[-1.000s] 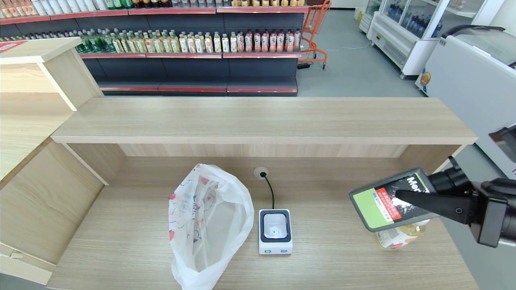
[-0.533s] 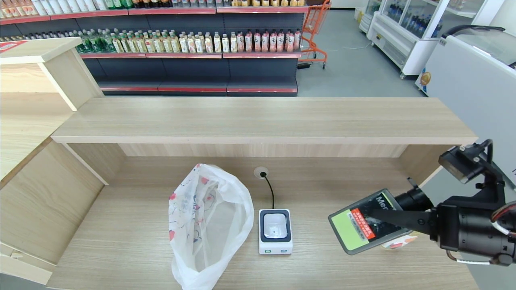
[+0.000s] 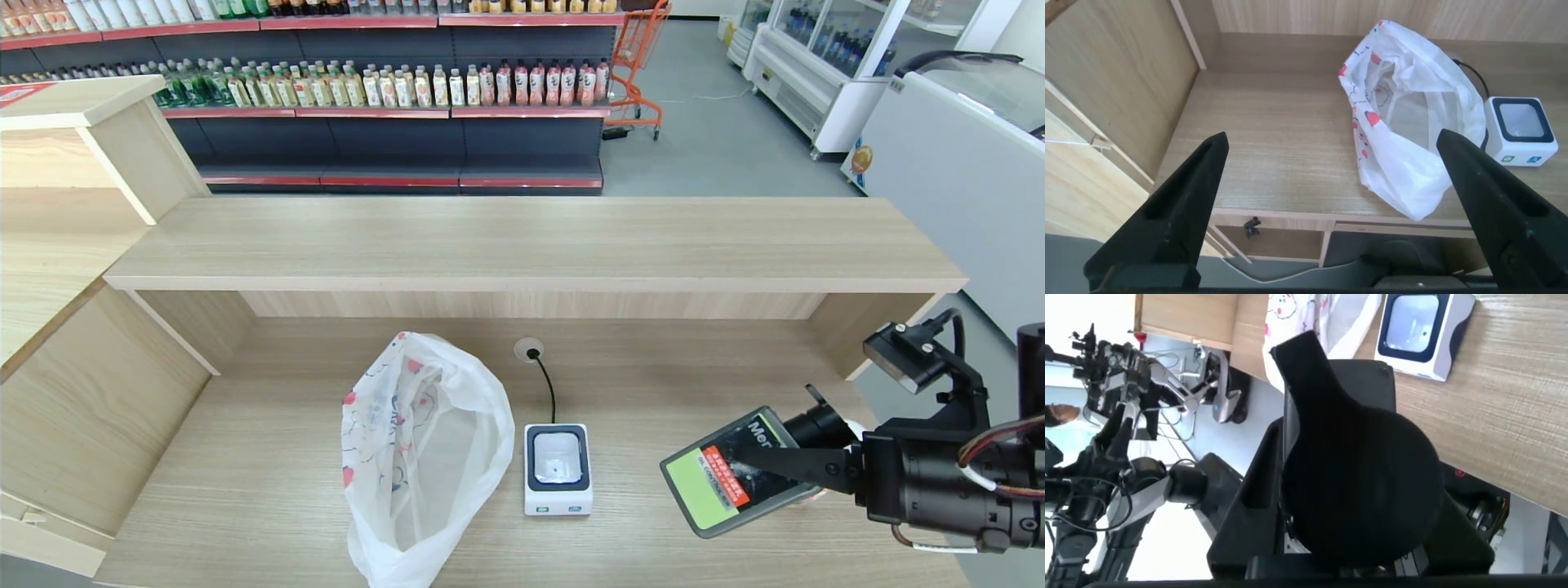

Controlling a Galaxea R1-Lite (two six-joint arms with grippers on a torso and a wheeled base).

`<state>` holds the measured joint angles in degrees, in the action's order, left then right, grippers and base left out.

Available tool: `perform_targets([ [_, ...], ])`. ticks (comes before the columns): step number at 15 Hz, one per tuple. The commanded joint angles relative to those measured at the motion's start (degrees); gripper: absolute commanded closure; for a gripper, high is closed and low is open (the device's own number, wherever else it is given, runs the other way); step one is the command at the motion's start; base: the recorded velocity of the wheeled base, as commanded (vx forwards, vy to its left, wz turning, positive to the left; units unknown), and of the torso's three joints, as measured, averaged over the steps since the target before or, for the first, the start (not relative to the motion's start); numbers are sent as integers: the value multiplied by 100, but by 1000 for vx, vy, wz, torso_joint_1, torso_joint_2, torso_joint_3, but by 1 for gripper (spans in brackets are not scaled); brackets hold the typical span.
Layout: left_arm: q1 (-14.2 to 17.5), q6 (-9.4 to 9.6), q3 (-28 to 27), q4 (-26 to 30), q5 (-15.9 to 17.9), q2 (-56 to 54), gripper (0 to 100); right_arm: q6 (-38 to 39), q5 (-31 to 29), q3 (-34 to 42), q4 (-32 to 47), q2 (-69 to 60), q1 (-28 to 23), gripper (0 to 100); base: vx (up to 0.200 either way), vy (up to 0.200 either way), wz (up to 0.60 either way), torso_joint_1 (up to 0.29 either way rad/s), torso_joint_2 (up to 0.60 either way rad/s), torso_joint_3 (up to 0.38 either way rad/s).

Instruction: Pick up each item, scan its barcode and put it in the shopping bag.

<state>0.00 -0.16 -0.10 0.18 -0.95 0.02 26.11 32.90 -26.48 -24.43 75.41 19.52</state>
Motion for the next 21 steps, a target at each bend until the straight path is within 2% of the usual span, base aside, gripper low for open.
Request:
perform_targets([
  [1,0,-19,1,-1,-2,-2,0,-1,6,29,0,0,-1,100,0,0,0,0,0,0],
  [8,0,16,1,-1,-2,-2,0,-18,-3,125,0,-35,8,100,0,0,0,0,0,0],
  [13,0,-19,1,-9,-2,-2,0,-203,-135,2,-9,325,26,100,0,200,0,8,7,4],
  [15,0,-19,1,-9,-2,-2,0,-405,-1075,-402,26,685,360,100,0,200,0,0,2,7],
  [18,0,-2,1,-1,-2,-2,0,-651,-1796,-666,-9,1503,377,100,0,133,0,0,2,3],
  [21,0,-2,1,-1,-2,-2,0,-669,-1919,-1026,-18,2355,377,100,0,0,0,0,0,0],
])
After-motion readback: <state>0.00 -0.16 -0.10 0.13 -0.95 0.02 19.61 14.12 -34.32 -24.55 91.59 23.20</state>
